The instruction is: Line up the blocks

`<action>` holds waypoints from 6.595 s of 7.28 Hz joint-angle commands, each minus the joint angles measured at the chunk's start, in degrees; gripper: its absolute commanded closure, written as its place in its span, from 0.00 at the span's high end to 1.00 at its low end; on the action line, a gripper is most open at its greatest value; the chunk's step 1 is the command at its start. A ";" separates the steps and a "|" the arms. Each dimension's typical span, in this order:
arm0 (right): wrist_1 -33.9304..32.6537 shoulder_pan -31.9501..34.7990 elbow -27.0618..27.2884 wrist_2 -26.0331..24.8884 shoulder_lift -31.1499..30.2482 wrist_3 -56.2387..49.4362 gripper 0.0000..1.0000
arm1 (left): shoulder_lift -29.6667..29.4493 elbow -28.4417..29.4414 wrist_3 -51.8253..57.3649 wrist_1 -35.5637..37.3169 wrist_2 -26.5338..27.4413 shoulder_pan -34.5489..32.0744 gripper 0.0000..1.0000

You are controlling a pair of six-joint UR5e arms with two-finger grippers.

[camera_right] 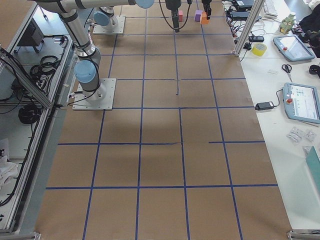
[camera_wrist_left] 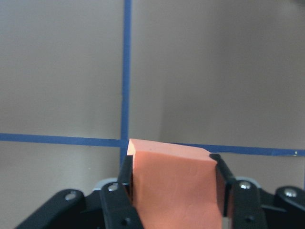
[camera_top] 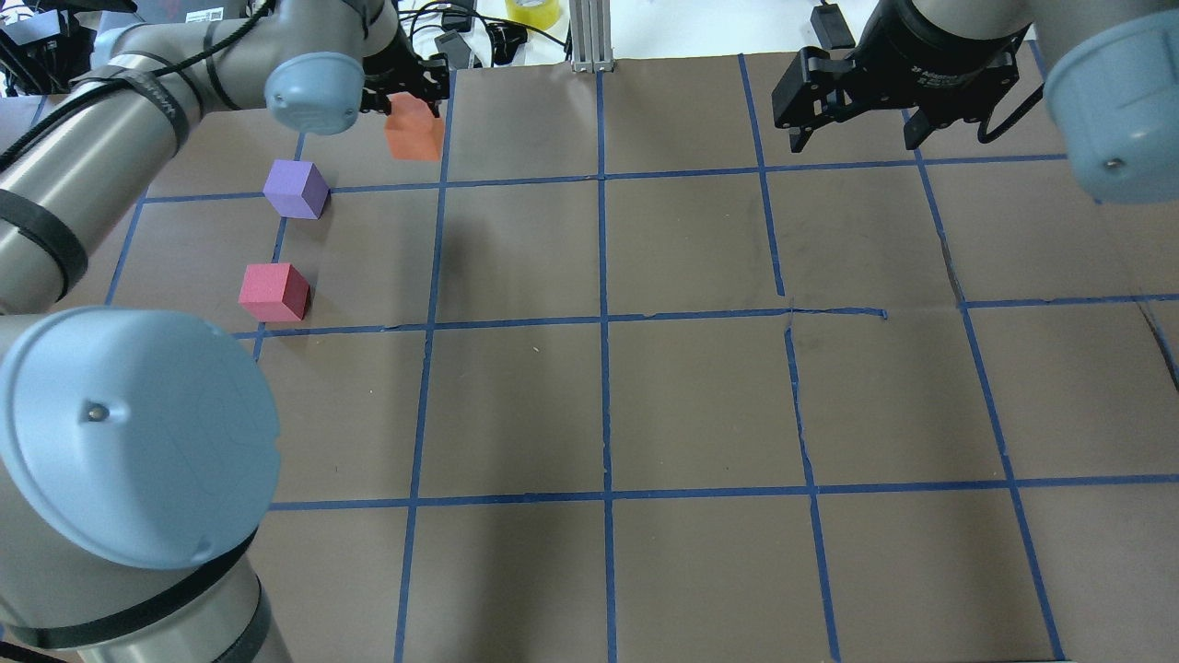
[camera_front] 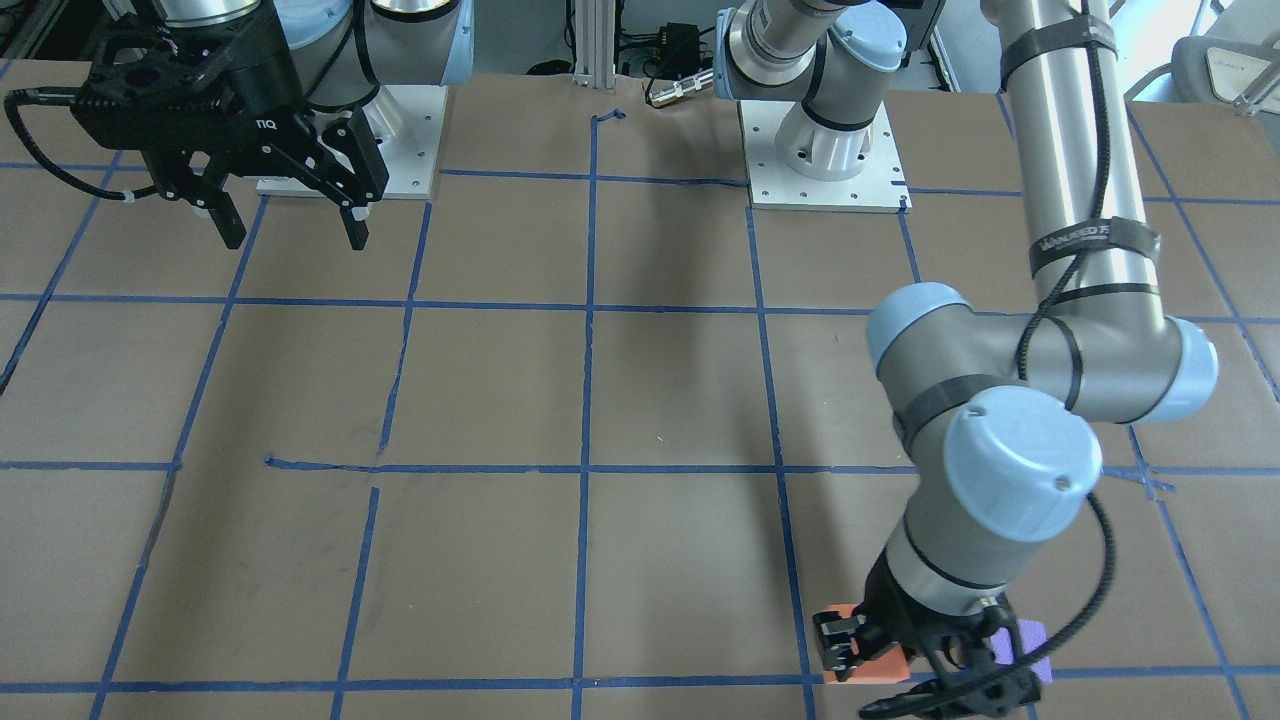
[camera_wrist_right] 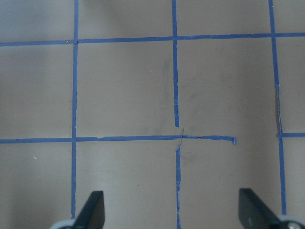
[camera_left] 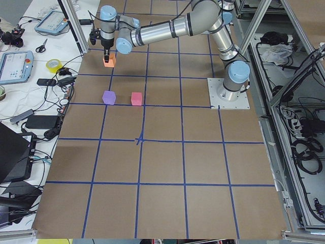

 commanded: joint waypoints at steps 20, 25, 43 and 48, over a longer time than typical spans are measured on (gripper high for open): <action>0.43 -0.03 0.01 -0.07 0.00 0.00 1.00 | 2.83 -16.79 20.49 4.41 -4.27 16.30 0.39; 0.43 -0.03 0.01 -0.07 0.00 0.09 1.00 | 2.47 -17.05 19.78 4.68 -4.36 16.22 0.39; 0.52 -0.03 0.01 0.02 0.00 0.09 1.00 | 32.15 -16.01 5.73 -25.58 3.11 -4.70 1.00; 0.52 -0.03 0.01 0.02 0.00 0.09 1.00 | 37.36 -14.42 4.49 -33.73 2.23 -4.44 1.00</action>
